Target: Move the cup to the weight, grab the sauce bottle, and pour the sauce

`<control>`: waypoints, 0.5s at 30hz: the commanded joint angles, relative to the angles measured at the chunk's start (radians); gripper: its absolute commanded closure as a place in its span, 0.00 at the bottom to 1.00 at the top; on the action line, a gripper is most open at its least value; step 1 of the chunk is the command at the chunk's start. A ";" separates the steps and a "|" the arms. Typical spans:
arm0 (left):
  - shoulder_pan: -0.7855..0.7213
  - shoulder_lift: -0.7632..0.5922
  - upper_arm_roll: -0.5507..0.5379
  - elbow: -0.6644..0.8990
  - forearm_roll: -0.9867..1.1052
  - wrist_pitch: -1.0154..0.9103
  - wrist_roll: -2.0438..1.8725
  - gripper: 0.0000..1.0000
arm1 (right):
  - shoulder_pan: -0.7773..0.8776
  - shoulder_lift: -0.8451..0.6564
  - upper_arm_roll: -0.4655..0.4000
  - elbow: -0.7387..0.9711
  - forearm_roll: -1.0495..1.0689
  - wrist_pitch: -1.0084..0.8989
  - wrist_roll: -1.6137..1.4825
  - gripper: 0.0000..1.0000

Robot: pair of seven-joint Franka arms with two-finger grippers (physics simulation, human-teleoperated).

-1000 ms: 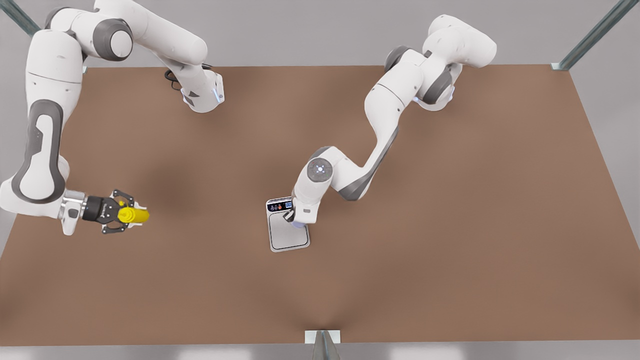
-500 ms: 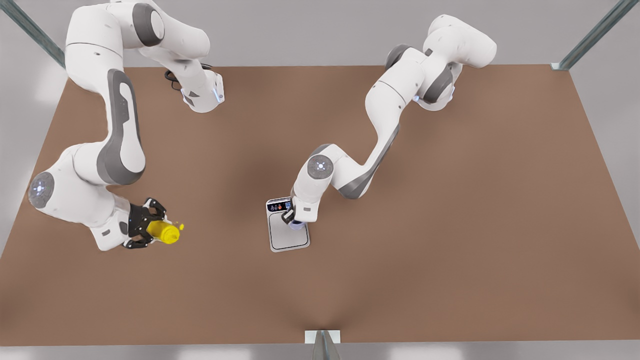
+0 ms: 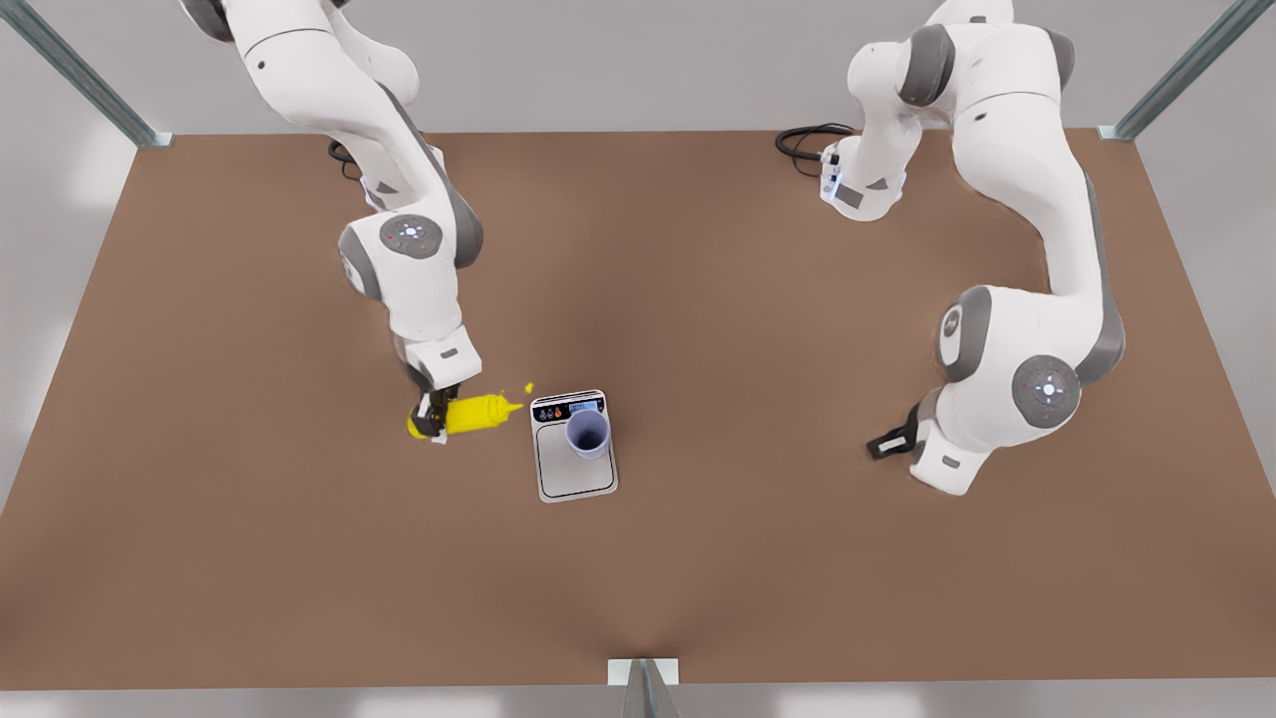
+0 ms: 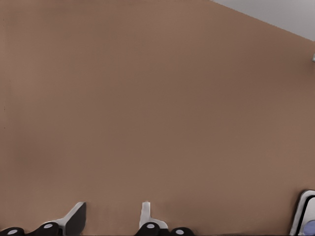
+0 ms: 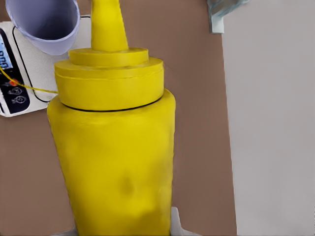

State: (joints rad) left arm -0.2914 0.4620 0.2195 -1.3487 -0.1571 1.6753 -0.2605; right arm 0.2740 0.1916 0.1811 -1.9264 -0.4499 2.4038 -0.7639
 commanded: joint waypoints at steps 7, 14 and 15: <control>0.252 -0.368 -0.181 -0.330 0.097 0.064 0.219 0.00 | 0.042 0.120 0.003 0.119 -0.121 -0.124 -0.121 0.40; 0.244 -0.163 -0.180 -0.079 0.159 0.069 0.219 0.00 | 0.103 0.201 0.003 0.211 -0.174 -0.262 -0.219 0.40; 0.245 -0.154 -0.178 -0.081 0.159 0.095 0.219 0.00 | 0.103 0.212 0.003 0.211 -0.174 -0.262 -0.236 0.40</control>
State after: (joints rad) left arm -0.0455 0.3139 0.0428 -1.4288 -0.0159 1.7795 -0.0414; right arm 0.3773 0.4047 0.1841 -1.7150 -0.6231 2.1413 -1.0065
